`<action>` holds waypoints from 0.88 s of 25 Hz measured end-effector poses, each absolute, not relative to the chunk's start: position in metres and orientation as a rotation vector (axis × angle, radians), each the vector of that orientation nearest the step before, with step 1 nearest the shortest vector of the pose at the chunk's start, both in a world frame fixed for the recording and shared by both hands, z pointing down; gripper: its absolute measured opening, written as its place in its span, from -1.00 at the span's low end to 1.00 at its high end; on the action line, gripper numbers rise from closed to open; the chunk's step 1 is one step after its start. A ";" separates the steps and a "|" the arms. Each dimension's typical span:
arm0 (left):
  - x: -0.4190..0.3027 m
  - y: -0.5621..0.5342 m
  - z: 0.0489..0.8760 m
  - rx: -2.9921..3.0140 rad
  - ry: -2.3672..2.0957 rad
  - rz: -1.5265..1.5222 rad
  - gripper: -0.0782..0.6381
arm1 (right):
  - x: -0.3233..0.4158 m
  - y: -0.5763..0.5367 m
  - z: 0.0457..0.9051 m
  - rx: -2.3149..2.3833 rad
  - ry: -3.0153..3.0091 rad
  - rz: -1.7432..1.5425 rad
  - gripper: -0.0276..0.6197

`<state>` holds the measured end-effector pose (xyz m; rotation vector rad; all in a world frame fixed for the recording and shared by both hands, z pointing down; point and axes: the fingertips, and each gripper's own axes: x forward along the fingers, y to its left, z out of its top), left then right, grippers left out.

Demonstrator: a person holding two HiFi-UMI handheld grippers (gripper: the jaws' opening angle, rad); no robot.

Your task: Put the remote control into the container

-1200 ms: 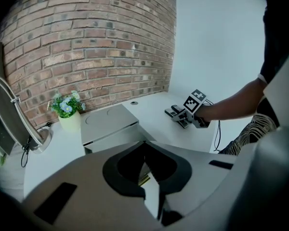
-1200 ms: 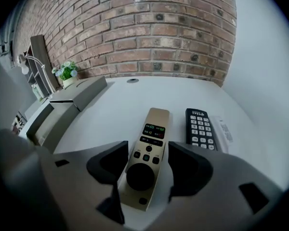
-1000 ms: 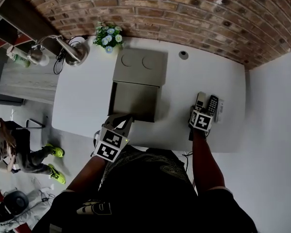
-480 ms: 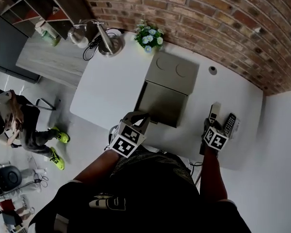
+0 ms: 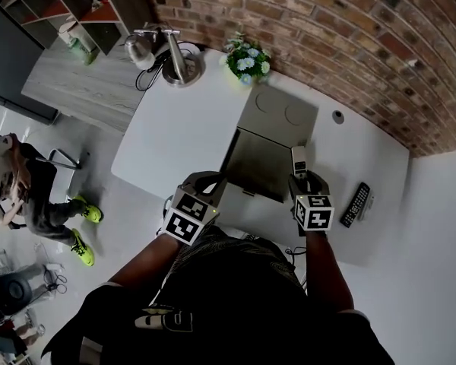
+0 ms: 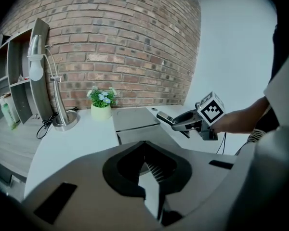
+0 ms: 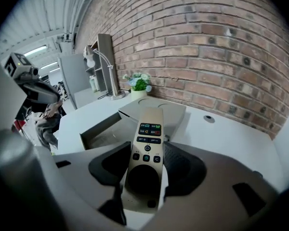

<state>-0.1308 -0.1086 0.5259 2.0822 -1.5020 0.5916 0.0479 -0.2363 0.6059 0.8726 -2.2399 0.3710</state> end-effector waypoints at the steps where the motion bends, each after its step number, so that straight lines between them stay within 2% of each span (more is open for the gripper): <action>1: -0.136 -0.107 0.526 2.081 -1.509 0.588 -0.76 | 0.038 -0.234 0.607 0.844 -2.239 0.344 -0.26; 9: -0.175 -0.098 0.528 2.050 -1.554 0.556 -0.76 | -0.023 -0.224 0.622 0.634 -2.201 0.147 -0.26; 22: -0.206 -0.087 0.531 2.027 -1.564 0.579 -0.76 | -0.073 -0.239 0.677 0.172 -1.945 -0.525 -0.26</action>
